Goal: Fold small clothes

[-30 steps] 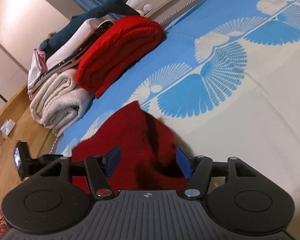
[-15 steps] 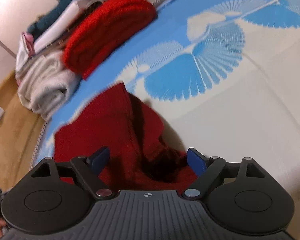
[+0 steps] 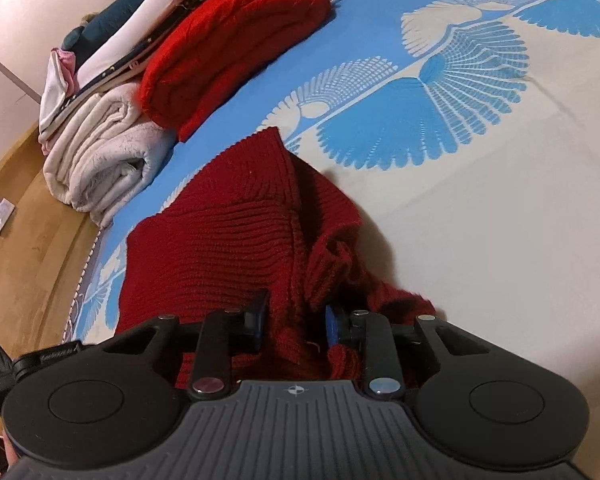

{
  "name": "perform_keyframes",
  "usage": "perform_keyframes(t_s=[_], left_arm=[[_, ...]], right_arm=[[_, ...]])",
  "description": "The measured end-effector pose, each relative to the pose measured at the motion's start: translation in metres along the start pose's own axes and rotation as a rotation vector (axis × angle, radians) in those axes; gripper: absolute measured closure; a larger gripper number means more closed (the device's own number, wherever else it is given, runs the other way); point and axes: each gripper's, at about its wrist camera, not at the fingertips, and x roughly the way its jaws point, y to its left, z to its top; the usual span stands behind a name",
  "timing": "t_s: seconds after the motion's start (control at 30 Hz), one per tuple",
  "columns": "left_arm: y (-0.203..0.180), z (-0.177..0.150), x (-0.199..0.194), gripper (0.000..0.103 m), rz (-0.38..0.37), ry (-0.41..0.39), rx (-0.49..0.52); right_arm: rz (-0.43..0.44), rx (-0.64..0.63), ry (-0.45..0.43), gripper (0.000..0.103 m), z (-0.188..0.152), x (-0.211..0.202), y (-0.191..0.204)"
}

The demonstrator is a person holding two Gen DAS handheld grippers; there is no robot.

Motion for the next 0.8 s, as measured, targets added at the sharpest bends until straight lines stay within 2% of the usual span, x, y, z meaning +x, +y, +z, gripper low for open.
perform_keyframes(t_s=[0.13,0.17,0.2,0.23,0.27,0.3,0.33,0.37,0.43,0.53,0.6,0.67,0.73,0.8], left_arm=[[0.005,0.010,0.004,0.079,0.001,-0.022,-0.012],[0.004,0.011,0.002,0.078,0.006,-0.027,-0.013],[0.002,0.011,-0.003,0.073,0.024,-0.036,-0.005],[-0.002,0.011,-0.010,0.066,0.047,-0.044,0.014],[-0.004,0.011,-0.019,0.044,0.066,-0.051,0.038],[-0.007,0.009,-0.030,0.018,0.080,-0.062,0.062],[-0.011,0.006,-0.045,0.007,0.100,-0.078,0.082],[-0.015,0.001,-0.060,0.000,0.125,-0.104,0.094],[-0.024,-0.011,-0.094,0.000,0.138,-0.156,0.132],[-0.032,-0.035,-0.132,0.000,0.142,-0.167,0.178],[-0.034,-0.062,-0.152,0.000,0.174,-0.156,0.194],[-0.032,-0.092,-0.166,0.000,0.169,-0.116,0.212],[-0.028,-0.119,-0.176,0.000,0.150,-0.096,0.234],[-0.028,-0.141,-0.179,0.000,0.161,-0.088,0.281]], right_arm=[[0.014,0.006,0.003,0.075,-0.001,0.004,0.001],[0.019,0.017,0.005,0.071,-0.001,0.003,-0.001],[0.026,0.037,0.011,0.071,0.001,0.000,-0.004],[0.015,0.051,0.013,0.065,0.003,-0.006,-0.006],[-0.009,0.042,0.009,0.057,0.004,-0.012,-0.006],[-0.048,0.011,-0.014,0.051,0.004,-0.022,-0.001],[-0.100,-0.039,-0.061,0.038,0.003,-0.036,0.007],[-0.146,-0.107,-0.111,0.032,0.000,-0.049,0.019],[-0.198,-0.252,-0.163,0.029,-0.008,-0.075,0.046],[-0.207,-0.384,-0.210,0.014,-0.034,-0.112,0.084],[-0.225,-0.468,-0.221,0.011,-0.061,-0.132,0.107],[-0.253,-0.519,-0.241,0.003,-0.092,-0.145,0.122],[-0.278,-0.534,-0.258,0.001,-0.126,-0.153,0.127],[-0.330,-0.540,-0.261,0.001,-0.162,-0.152,0.127]])
